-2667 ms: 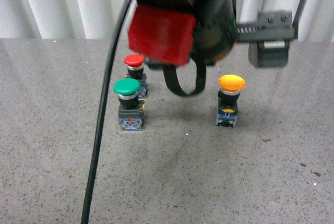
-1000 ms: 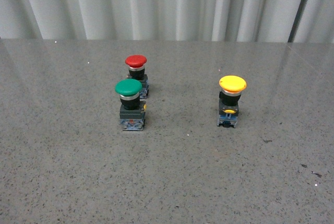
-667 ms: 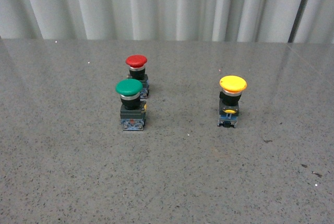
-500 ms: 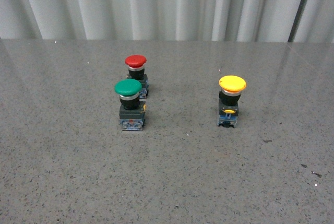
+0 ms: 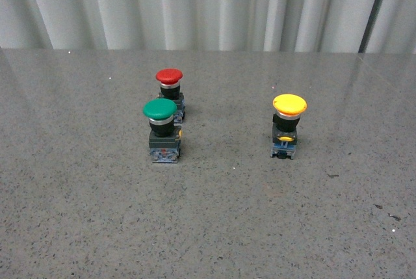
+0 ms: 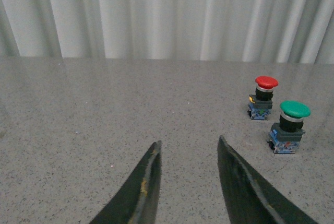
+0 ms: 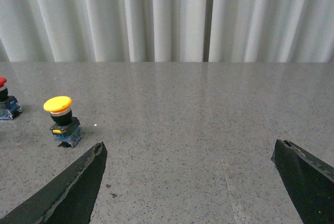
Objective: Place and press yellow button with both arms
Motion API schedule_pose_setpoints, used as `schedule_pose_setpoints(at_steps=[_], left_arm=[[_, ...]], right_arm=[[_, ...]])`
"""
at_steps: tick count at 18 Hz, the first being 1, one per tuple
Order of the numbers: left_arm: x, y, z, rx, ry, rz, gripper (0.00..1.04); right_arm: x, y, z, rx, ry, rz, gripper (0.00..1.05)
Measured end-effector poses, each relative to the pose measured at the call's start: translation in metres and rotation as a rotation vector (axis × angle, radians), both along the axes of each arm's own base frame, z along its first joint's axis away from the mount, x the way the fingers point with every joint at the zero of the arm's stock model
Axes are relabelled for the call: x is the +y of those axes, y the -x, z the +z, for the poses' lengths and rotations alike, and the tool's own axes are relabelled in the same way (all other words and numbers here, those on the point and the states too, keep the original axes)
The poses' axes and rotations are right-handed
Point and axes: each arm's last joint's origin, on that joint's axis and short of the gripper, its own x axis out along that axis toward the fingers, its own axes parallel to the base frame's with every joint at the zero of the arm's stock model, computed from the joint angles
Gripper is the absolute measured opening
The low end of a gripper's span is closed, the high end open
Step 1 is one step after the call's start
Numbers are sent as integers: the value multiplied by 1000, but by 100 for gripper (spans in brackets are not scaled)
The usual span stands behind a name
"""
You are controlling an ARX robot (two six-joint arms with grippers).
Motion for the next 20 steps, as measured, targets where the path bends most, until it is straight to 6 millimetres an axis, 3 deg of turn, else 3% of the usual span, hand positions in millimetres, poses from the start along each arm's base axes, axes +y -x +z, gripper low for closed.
schedule_pose_setpoints(at_steps=[5, 11, 13, 14, 15, 16, 18, 20], left_arm=[[0, 0, 0, 0, 0, 0, 79], [0, 0, 0, 0, 0, 0, 100], [0, 0, 0, 0, 0, 0, 98], [0, 0, 0, 0, 0, 0, 98], [0, 0, 0, 0, 0, 0, 98], [0, 0, 0, 0, 0, 0, 98], [0, 0, 0, 0, 0, 0, 98], [0, 0, 0, 0, 0, 0, 98]], right_arm=[[0, 0, 0, 0, 0, 0, 98], [0, 0, 0, 0, 0, 0, 98], [3, -8, 8, 8, -150, 124, 98], [14, -27, 44, -52, -284, 223, 98], [39, -80, 89, -117, -280, 302, 98], [71, -142, 84, 26, -222, 343, 98], [93, -168, 75, 105, -188, 372, 98], [112, -185, 71, 144, -165, 391, 86]])
